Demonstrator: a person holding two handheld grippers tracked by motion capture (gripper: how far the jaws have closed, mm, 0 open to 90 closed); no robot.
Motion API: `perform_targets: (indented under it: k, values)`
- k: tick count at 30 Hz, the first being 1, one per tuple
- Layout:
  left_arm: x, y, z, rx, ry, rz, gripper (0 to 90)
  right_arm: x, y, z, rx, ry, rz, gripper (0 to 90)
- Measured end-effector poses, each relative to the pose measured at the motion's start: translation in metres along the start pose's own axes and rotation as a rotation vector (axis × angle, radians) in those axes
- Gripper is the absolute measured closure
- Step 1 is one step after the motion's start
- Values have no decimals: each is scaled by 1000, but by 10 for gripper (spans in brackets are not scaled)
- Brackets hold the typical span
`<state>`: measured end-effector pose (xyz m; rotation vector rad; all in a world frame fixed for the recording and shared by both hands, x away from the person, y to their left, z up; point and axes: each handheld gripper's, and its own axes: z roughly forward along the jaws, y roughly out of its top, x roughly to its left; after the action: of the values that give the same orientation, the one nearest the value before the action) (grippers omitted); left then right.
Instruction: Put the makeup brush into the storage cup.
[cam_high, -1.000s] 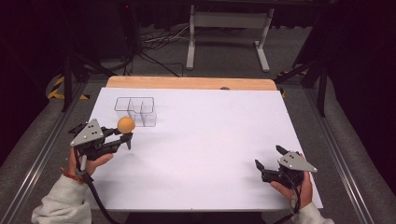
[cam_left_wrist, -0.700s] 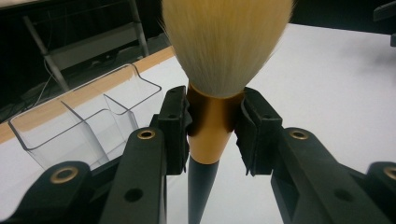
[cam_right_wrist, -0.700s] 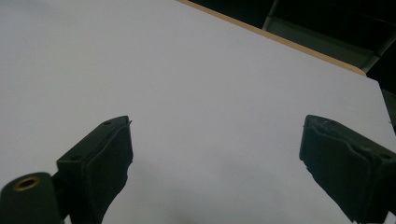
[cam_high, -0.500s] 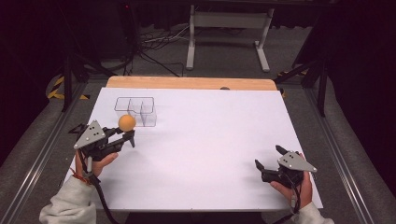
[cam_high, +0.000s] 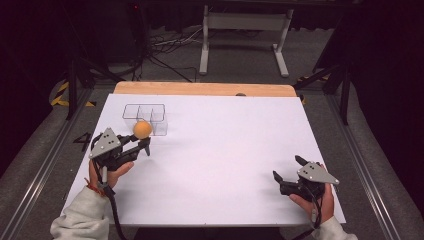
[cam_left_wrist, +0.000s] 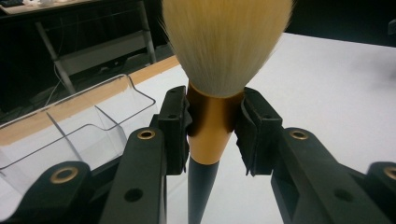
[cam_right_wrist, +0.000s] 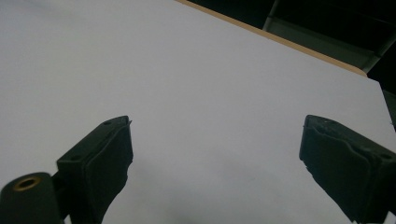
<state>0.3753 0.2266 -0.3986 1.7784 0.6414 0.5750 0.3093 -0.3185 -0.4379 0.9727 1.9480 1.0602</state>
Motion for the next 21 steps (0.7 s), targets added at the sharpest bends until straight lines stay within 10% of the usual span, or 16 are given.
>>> perform_targets:
  k: [21]
  values:
    - [4, 9, 5, -5, 22, -9, 662, 0, 0, 1, 0, -3, 1, 104]
